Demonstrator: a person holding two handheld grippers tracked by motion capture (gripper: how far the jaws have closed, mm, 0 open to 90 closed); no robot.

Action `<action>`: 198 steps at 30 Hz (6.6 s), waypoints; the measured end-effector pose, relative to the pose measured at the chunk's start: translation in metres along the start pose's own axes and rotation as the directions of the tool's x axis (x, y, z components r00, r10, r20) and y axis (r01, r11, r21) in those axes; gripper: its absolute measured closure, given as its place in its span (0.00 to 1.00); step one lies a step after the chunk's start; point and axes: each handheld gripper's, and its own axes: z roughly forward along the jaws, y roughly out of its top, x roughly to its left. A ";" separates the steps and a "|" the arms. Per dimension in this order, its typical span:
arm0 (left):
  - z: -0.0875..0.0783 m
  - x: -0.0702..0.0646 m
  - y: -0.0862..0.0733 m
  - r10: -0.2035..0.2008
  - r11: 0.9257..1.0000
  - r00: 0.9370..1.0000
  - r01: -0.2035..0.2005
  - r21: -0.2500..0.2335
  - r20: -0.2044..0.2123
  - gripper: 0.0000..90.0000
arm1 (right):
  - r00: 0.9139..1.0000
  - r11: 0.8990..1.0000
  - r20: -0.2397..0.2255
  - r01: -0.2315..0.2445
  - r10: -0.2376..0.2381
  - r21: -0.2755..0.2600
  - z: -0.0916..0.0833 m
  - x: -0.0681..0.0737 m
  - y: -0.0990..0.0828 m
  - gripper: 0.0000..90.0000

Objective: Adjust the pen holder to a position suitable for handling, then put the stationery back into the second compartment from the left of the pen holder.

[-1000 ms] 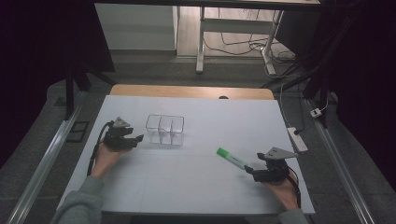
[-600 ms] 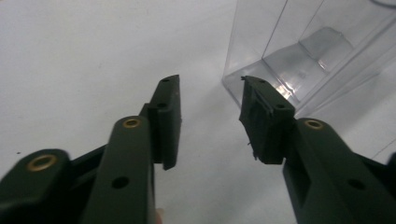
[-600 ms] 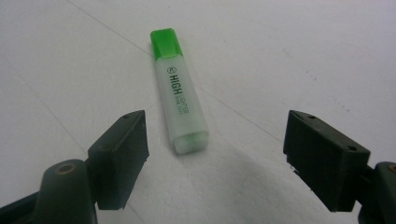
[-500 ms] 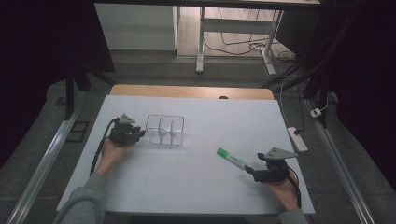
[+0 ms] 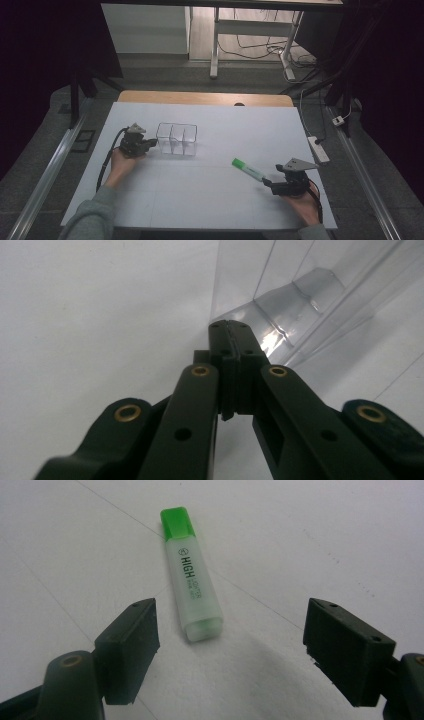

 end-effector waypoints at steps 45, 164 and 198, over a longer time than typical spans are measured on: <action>0.014 -0.029 0.013 0.045 0.999 0.997 -0.044 -0.012 0.069 0.99 | 1.000 1.000 -0.003 -0.001 0.001 0.009 0.002 0.001 0.000 0.24; -0.070 -0.063 -0.065 0.113 0.994 0.992 -0.113 -0.008 0.055 0.35 | 0.998 0.997 -0.034 0.048 -0.050 -0.053 -0.010 0.008 0.023 0.30; -0.065 -0.062 -0.060 0.120 0.993 0.991 -0.120 -0.010 0.054 0.35 | 0.992 0.994 -0.092 0.087 -0.081 0.060 0.031 0.009 0.085 0.34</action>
